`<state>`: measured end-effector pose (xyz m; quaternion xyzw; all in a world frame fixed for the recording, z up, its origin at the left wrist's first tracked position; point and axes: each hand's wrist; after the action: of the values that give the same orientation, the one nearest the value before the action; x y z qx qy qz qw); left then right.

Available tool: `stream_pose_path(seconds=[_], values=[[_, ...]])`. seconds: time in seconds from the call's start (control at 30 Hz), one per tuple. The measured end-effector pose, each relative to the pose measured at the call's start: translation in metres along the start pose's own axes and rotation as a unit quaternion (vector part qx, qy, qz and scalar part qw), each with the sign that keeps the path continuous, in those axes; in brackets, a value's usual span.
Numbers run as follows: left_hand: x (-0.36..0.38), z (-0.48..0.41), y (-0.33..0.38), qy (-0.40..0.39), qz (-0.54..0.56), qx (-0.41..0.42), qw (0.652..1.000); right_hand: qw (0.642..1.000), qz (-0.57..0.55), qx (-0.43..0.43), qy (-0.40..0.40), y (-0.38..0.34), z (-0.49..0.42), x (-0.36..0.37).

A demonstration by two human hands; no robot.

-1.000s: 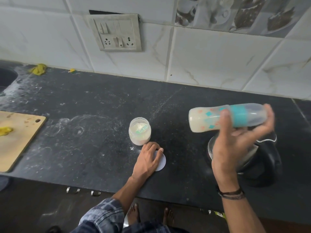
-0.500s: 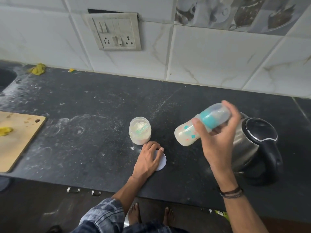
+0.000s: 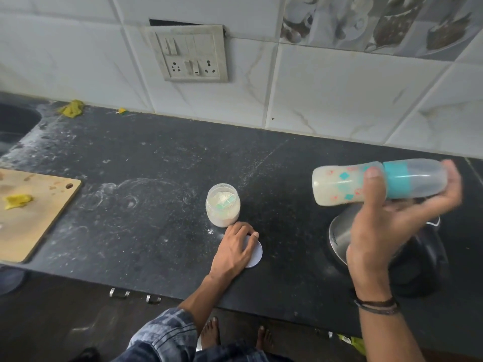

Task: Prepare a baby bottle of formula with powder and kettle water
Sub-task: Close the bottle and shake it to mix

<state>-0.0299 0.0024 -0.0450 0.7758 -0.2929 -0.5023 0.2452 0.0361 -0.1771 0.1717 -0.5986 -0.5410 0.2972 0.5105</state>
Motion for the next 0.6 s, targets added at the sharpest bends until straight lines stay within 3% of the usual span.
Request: stream_pose_path(seconds=[0.03, 0.17, 0.33, 0.5, 0.6], values=[[0.0, 0.0, 0.0, 0.0, -0.004, 0.003, 1.0, 1.0, 0.013, 0.007, -0.004, 0.003, -0.002, 0.0], [-0.001, 0.0, 0.001, 0.008, -0.004, 0.001, 1.0, 0.979, 0.113, 0.077, -0.151, 0.014, 0.007, -0.003], [0.002, 0.0, -0.002, 0.004, -0.006, -0.007, 1.0, 0.999, 0.005, 0.041, -0.024, 0.007, 0.008, -0.004], [0.001, 0.001, 0.0, 0.005, -0.008, -0.002, 1.0, 0.983, 0.081, 0.101, -0.129, 0.02, 0.003, -0.008], [0.001, -0.001, 0.0, 0.006, -0.012, 0.002, 1.0, 0.998, 0.009, 0.054, -0.025, 0.012, 0.002, -0.012]])
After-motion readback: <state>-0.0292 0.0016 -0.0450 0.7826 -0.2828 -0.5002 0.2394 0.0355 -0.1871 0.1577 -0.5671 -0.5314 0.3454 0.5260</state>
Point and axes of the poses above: each hand's wrist, its own z-axis away from the middle knuckle, its own x-axis out of the palm, y = z × x, and after that the axes turned 15 degrees about x, right-handed
